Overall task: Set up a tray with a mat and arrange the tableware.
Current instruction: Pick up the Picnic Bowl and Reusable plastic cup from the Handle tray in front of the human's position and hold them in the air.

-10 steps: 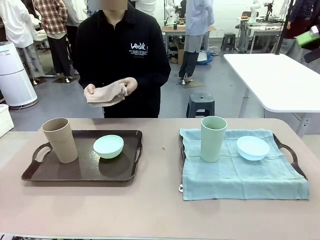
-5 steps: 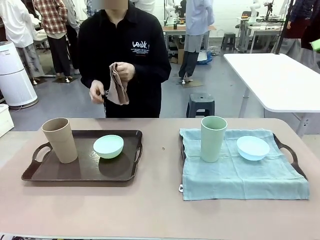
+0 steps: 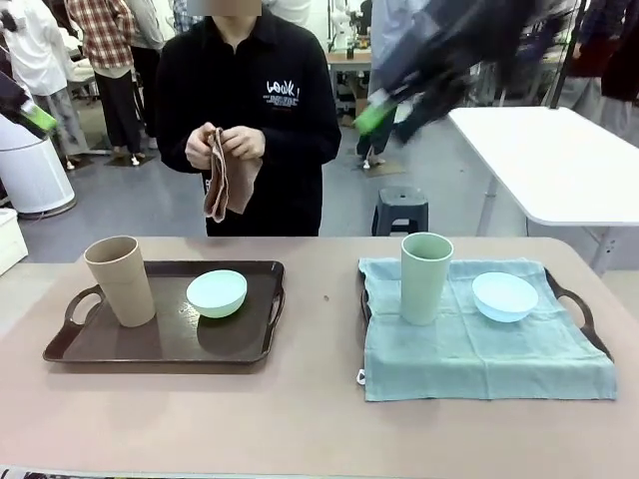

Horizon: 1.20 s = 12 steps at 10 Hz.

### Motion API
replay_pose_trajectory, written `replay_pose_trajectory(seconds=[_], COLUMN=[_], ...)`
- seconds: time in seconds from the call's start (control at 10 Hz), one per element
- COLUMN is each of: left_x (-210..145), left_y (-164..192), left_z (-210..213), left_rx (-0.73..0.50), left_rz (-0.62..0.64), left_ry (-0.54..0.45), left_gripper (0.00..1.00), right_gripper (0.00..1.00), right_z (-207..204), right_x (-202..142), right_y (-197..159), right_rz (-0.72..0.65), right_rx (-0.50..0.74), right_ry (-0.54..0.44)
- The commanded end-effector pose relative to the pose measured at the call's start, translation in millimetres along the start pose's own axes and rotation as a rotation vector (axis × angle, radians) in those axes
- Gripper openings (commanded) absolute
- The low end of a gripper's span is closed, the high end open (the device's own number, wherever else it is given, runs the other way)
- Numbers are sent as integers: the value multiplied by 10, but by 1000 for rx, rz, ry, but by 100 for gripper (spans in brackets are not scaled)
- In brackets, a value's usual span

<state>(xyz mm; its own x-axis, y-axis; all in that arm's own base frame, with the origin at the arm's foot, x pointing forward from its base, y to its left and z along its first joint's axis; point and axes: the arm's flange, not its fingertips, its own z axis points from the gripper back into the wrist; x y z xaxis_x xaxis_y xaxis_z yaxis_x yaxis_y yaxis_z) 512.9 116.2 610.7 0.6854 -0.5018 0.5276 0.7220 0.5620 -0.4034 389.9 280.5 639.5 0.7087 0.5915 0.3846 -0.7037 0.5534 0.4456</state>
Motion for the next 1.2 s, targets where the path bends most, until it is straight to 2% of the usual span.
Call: replay_pose_trajectory(seconds=[0.0, 0.4, 0.5, 0.6, 0.7, 0.8, 0.9, 1.1], left_x=[-59, -59, -20, -62, -239, -480, -608, -656], left_y=[-172, -172, -122, -43, 0, -59, -25, 113], left_z=[125, 125, 203, 250, 352, 446, 438, 138], left_rx=[77, 77, 47, 227, 148, -17, -38, -164], left_rz=[14, 14, -6, -415, -775, -1097, -1207, -1285], left_ry=[10, 10, 4, 70, 122, 71, 79, -30], left_gripper=[100, 100, 100, 100, 100, 100, 100, 100], right_gripper=[85, 85, 85, 85, 85, 85, 85, 85], right_z=[401, 401, 505, 261, 67, -52, -164, -522], right_x=[-279, -279, -177, 25, 188, 295, 404, 680], right_y=[1, 1, -16, 36, 215, 405, 580, 771], right_rz=[-24, -24, -13, -17, -42, -62, -58, -240], right_rx=[-29, -29, -24, -47, -60, -85, -120, -289], right_ry=[-73, -73, -80, -39, -4, 12, 35, 18])
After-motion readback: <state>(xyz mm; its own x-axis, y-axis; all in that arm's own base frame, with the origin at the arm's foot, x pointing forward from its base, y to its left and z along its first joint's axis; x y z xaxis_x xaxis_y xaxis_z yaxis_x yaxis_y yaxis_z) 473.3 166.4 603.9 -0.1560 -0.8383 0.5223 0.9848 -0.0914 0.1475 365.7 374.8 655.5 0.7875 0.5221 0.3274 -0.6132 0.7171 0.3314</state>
